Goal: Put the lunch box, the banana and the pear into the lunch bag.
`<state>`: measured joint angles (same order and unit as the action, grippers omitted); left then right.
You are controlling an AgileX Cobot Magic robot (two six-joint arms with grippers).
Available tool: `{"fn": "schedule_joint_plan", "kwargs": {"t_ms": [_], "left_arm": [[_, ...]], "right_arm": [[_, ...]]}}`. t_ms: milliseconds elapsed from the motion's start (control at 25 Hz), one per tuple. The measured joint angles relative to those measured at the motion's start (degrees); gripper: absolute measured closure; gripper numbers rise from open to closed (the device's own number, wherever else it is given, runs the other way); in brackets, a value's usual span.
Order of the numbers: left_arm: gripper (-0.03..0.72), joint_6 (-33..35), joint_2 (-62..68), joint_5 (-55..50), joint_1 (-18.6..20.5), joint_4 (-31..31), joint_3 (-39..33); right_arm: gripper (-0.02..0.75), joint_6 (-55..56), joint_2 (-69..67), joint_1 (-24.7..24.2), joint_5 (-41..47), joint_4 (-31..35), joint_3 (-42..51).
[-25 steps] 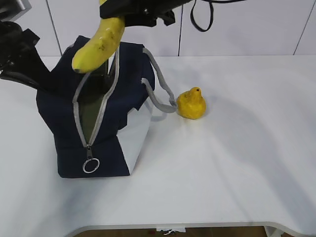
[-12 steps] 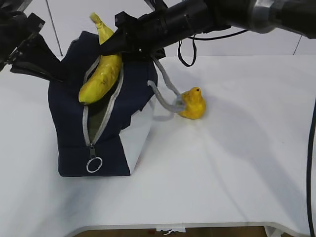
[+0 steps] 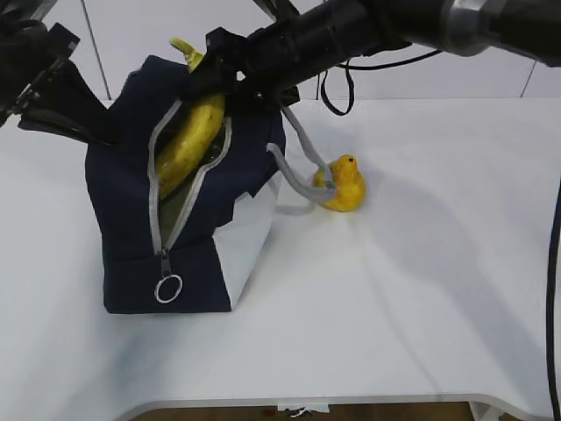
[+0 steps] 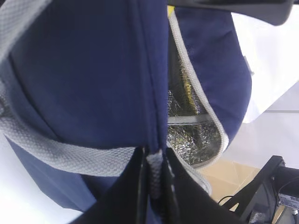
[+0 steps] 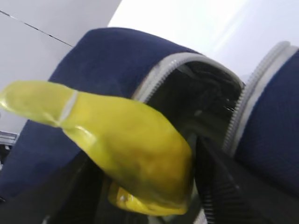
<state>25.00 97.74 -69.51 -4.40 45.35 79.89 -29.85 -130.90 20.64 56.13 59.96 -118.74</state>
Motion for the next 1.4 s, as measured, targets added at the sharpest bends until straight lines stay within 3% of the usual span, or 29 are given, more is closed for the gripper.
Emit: {"fn": "schedule_joint_plan", "kwargs": {"t_ms": [320,840,1120,1400], "left_arm": [[0.670,0.0,0.0,0.0,0.0,0.0,0.0],[0.670,0.0,0.0,0.0,0.0,-0.1,0.0],[0.670,0.0,0.0,0.0,0.0,0.1,0.0],[0.670,0.0,0.0,0.0,0.0,7.6,0.0]], "right_arm": [[0.259,10.3,0.0,0.0,10.0,-11.7,-8.7],[0.218,14.7,1.2,0.0,14.1,-12.6,-10.0],[0.217,12.8,1.7,-0.3,9.1,-14.0,-11.8],[0.217,12.4,1.7,-3.3,10.7,-14.7,-11.8]]}}
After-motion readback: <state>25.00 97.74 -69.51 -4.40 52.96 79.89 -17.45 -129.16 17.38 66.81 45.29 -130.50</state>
